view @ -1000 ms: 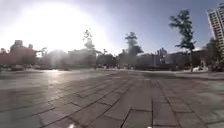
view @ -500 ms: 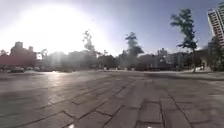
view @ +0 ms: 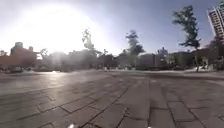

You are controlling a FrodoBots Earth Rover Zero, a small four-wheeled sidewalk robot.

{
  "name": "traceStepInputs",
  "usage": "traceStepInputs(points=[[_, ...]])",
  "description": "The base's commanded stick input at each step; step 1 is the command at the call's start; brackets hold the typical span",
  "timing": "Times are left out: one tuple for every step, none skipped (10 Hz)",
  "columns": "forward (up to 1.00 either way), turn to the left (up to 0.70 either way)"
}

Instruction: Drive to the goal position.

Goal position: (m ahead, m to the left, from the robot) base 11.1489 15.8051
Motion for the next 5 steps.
traceStepInputs(points=[[0.7,0.0],[0.7,0.0],[0.7,0.0],[0.7,0.0],[0.7,0.0]])
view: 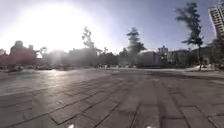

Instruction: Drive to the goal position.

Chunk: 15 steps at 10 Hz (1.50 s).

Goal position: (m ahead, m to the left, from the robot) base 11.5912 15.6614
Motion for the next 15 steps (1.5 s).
traceStepInputs(points=[[0.7,0.0],[0.7,0.0],[0.7,0.0],[0.7,0.0],[0.7,0.0],[0.7,0.0],[0.7,0.03],[0.7,0.22],[0.7,0.33],[0.7,0.35],[0.7,0.35],[0.7,0.35],[0.7,0.35],[0.7,0.35],[0.7,0.35]])
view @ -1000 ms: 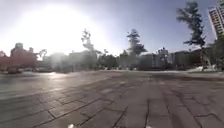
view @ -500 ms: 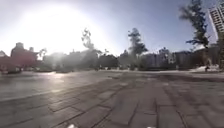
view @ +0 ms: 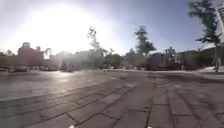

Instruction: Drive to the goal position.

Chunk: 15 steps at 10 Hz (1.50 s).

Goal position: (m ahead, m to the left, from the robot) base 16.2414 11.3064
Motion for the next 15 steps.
traceStepInputs(points=[[0.7,0.35],[0.7,0.35],[0.7,0.35],[0.7,0.35],[0.7,0.35],[0.7,0.35],[0.7,0.35],[0.7,0.35],[0.7,0.35],[0.7,0.35],[0.7,0.35],[0.7,0.35],[0.7,0.35],[0.7,0.35],[0.7,0.35]])
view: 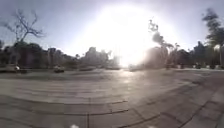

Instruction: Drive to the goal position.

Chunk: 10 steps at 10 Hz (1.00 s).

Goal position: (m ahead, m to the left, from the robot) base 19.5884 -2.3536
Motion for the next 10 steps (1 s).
traceStepInputs(points=[[0.7,0.35],[0.7,0.35],[0.7,0.27],[0.7,0.01],[0.7,0.0],[0.7,0.0],[0.7,0.0],[0.7,0.0],[0.7,0.0],[0.7,0.0]])
